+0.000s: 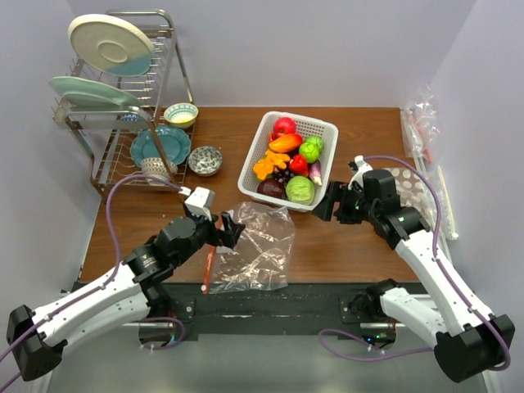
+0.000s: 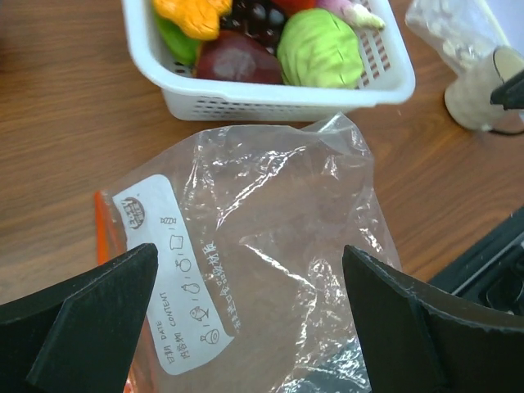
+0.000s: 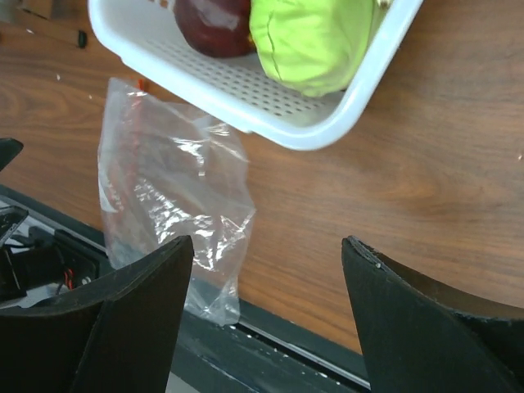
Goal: Place the food in the zip-top bag and seal the zipper
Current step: Place the zipper food storage bag at the center of the board, then pick up the zipper food storage bag at the center of the board.
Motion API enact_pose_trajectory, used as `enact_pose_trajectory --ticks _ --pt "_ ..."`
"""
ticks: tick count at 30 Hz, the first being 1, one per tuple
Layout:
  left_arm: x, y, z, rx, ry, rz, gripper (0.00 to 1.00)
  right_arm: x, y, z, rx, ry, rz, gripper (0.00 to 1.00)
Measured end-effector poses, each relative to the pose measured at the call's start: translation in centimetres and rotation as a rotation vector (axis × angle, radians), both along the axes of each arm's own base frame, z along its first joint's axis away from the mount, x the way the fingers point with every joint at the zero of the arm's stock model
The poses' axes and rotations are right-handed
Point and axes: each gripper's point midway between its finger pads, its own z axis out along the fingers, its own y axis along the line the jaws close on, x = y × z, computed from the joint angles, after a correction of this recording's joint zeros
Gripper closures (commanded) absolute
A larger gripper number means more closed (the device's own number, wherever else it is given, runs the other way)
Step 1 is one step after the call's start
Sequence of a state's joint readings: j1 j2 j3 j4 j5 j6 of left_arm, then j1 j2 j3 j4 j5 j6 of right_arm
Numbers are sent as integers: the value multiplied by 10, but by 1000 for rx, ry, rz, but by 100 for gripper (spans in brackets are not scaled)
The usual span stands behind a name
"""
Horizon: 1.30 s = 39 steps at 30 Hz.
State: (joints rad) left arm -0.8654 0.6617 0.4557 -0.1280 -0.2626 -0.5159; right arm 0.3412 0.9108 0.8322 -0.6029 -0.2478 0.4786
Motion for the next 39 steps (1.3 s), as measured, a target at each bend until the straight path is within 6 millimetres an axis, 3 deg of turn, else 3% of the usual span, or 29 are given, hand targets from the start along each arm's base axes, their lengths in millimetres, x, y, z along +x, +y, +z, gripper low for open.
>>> enact_pose_trajectory --ticks 3,11,13,18,22,25,33,36,39 --pt "-3 -13 -4 36 33 -57 0 -3 -1 -5 1 1 -1 23" --pt "-20 -70 8 166 44 -173 0 -1 -7 8 10 -75 -38 23" --pt "-17 -74 4 201 55 -146 0 0 -9 10 5 -87 -50 23" --pt "-8 -54 -9 218 101 -54 0 -2 -13 13 6 -113 -63 25" --pt "14 -13 -7 115 138 65 0 -4 0 13 52 -111 -2 33" --pt "24 17 -8 63 155 147 0 -9 20 5 104 -74 80 33" --pt "23 28 -12 -27 258 159 0 -36 85 -17 105 27 301 33" --pt "24 38 -3 -41 262 196 0 -44 110 -20 86 38 355 31" --pt "29 50 19 -38 236 250 0 -54 136 -24 61 37 392 25"
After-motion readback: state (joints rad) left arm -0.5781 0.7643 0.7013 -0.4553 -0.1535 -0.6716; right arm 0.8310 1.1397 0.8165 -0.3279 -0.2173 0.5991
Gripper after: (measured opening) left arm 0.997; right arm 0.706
